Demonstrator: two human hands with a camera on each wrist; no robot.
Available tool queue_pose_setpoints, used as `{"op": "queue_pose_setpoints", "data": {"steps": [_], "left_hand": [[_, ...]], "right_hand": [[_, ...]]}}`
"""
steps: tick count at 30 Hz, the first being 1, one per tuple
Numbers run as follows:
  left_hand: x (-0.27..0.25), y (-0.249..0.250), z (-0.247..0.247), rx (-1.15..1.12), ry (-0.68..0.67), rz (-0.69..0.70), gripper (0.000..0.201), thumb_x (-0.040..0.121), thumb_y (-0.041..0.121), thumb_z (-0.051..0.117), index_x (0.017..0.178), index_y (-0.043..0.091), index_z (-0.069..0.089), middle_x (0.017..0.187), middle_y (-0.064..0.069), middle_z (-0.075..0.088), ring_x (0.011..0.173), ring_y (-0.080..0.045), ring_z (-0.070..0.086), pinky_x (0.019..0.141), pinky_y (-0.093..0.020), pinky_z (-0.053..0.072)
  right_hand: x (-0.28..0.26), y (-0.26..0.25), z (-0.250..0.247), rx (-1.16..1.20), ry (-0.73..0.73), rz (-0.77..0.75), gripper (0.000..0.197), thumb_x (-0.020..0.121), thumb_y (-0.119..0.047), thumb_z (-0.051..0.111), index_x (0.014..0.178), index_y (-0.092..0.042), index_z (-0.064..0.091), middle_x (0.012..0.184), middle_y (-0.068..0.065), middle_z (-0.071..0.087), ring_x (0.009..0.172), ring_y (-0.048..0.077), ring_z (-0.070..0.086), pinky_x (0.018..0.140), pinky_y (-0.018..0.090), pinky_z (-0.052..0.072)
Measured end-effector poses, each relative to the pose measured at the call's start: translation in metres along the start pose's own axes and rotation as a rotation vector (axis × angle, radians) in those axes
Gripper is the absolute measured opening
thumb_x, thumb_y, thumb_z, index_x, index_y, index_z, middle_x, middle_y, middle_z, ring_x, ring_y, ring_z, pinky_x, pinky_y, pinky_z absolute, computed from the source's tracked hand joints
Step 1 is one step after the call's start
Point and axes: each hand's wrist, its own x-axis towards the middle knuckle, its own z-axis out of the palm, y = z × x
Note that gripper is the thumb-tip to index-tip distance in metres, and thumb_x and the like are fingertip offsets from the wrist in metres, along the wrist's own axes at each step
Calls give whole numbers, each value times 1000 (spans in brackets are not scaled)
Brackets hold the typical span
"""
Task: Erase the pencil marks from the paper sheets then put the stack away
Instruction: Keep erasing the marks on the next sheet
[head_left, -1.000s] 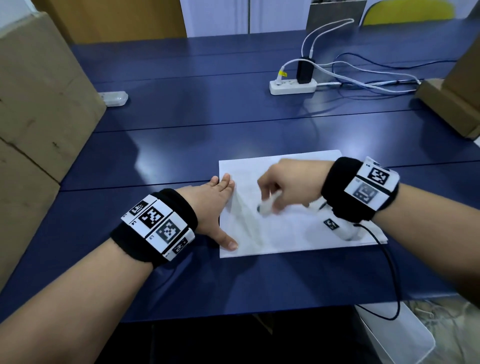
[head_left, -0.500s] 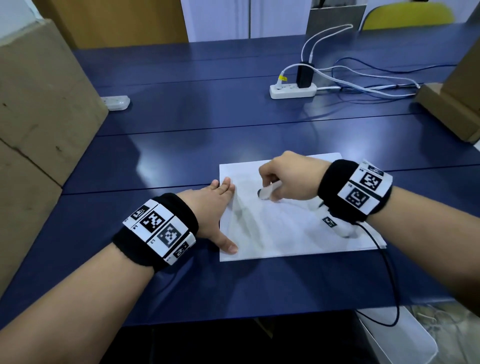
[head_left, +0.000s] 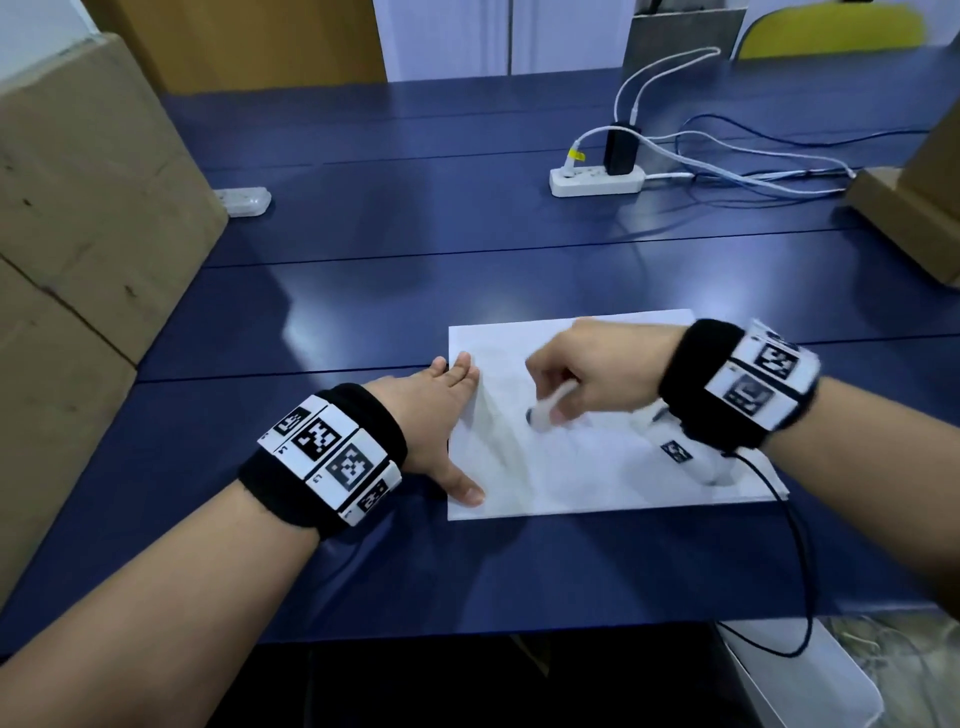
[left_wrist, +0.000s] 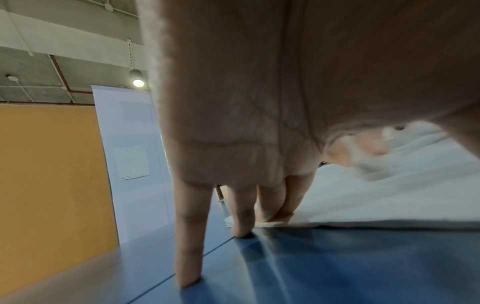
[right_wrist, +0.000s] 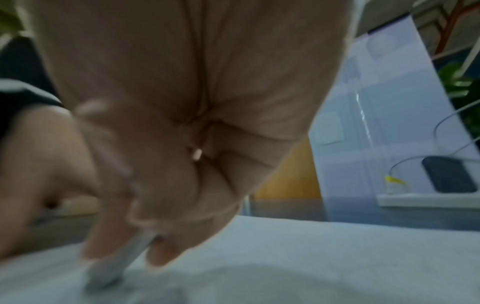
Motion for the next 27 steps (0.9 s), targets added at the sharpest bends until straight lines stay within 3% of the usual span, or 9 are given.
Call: {"op": "queue_pose_setpoints", "data": {"steps": [2, 3, 5, 8, 11, 16, 19, 22, 27], "left_hand": [[-1, -1, 1, 1, -1, -9, 143, 61, 74, 73, 153, 12, -17, 162, 0, -20, 151, -18, -9, 120, -45, 20], [0, -2, 1, 4, -4, -11, 144, 60, 74, 73, 153, 12, -16, 162, 0, -19, 151, -19, -8, 120, -45, 20], [1, -1, 1, 15, -4, -7, 144, 60, 74, 73, 154, 11, -16, 162, -1, -18, 151, -20, -7, 120, -45, 20], [0, -2, 1, 10, 6, -13, 145, 58, 76, 73, 154, 12, -14, 163, -1, -17, 151, -20, -6, 120, -44, 20], [1, -3, 2, 6, 16, -15, 145, 57, 77, 73, 155, 13, -13, 163, 0, -16, 151, -19, -6, 120, -45, 21], [2, -2, 1, 14, 8, -13, 144, 58, 77, 73, 155, 13, -13, 163, 0, -16, 151, -19, -7, 120, -45, 20], [1, -2, 0, 13, 16, -16, 145, 57, 76, 73, 155, 12, -12, 163, 0, -15, 151, -19, -5, 120, -44, 20], [1, -2, -1, 5, 12, -19, 144, 58, 75, 74, 155, 13, -12, 163, 0, -15, 151, -19, -5, 120, -44, 19], [1, -2, 0, 12, 12, -17, 142, 60, 75, 73, 155, 13, -13, 163, 0, -15, 151, -19, -6, 120, -45, 19]], "right_hand": [[-10, -11, 12, 2, -175, -86, 17, 78, -28, 80, 80, -25, 64, 76, -7, 68, 67, 5, 57, 61, 17, 44], [-12, -13, 16, -6, -204, -102, 16, 79, -26, 80, 81, -26, 64, 76, -8, 67, 66, 3, 55, 59, 15, 41], [-7, -8, 16, -42, -87, -85, 18, 80, -33, 77, 80, -27, 60, 79, -8, 68, 71, 4, 56, 65, 20, 46], [3, 4, 0, -46, 138, 72, 23, 84, -42, 68, 73, -27, 54, 76, -7, 69, 77, 17, 61, 70, 37, 53], [-1, 3, 0, -31, 114, 28, 20, 85, -36, 67, 74, -24, 55, 75, -7, 67, 73, 14, 59, 68, 36, 52], [-12, -10, 8, -26, -133, -81, 17, 81, -31, 76, 77, -28, 60, 79, -7, 68, 76, 9, 59, 63, 20, 44], [2, 0, 2, -35, 26, 6, 17, 82, -37, 73, 85, -24, 63, 85, -5, 70, 83, 16, 58, 72, 32, 49], [6, 8, -2, -34, 132, 84, 19, 85, -39, 70, 83, -23, 59, 81, -6, 68, 82, 19, 59, 71, 35, 50], [-18, -8, 15, 19, -226, -59, 19, 80, -27, 78, 77, -31, 60, 85, -7, 72, 79, 10, 63, 70, 24, 48]]}}
